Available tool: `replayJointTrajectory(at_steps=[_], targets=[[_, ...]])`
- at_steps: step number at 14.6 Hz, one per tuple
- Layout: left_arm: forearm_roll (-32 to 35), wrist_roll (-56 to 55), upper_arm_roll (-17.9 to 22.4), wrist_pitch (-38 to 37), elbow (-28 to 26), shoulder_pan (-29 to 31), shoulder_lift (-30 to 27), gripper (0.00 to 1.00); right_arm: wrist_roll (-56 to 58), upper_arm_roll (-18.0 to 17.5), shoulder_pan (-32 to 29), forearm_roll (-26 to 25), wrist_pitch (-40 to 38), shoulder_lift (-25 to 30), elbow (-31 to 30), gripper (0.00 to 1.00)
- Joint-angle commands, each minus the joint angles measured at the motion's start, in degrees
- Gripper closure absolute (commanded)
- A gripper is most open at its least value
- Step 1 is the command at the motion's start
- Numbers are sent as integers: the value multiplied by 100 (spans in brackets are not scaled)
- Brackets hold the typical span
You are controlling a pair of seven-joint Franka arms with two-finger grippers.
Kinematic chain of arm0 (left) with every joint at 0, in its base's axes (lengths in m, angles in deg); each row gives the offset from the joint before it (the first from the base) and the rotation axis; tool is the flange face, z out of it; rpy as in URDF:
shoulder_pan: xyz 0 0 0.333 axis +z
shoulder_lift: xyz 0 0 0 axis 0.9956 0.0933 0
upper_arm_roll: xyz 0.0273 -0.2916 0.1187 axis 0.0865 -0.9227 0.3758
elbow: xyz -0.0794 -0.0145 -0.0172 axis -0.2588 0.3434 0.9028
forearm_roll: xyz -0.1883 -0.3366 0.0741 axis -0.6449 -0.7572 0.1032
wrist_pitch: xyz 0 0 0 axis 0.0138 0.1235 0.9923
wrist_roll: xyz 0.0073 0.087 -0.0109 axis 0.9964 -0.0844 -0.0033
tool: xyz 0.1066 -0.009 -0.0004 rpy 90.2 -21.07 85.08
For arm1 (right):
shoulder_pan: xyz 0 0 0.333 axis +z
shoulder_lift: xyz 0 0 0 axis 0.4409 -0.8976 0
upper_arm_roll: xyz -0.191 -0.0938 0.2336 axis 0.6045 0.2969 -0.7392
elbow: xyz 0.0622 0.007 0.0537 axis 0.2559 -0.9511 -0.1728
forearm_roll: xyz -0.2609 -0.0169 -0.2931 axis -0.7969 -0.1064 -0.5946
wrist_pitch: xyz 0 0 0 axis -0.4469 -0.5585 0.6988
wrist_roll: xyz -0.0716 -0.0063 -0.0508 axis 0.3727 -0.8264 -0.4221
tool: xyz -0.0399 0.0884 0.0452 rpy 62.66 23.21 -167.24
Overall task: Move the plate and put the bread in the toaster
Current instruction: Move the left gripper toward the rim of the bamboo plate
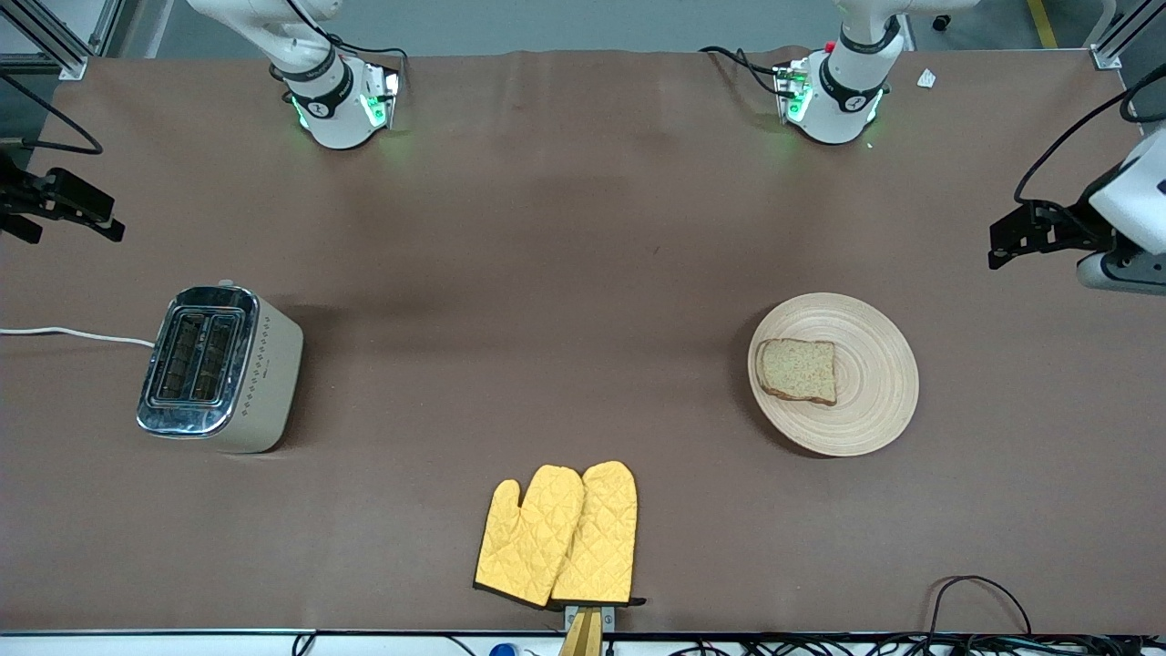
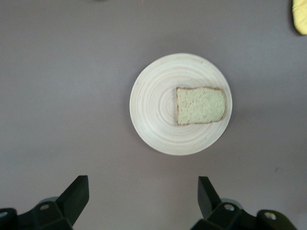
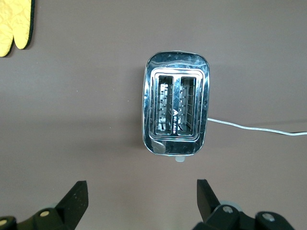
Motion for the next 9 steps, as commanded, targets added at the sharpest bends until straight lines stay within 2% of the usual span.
replayJointTrajectory(at_steps=[1, 5, 9], targets=[[-711, 266, 10, -74, -39, 620, 384, 0, -8, -36, -23, -4, -23, -32, 66, 0], [-1758, 793, 10, -48, -30, 1298, 1226, 0, -8, -28, -23, -4, -23, -32, 66, 0], [-2629, 1723, 10, 320, -13, 1720, 2394, 0, -8, -27, -32, -4, -23, -32, 66, 0]])
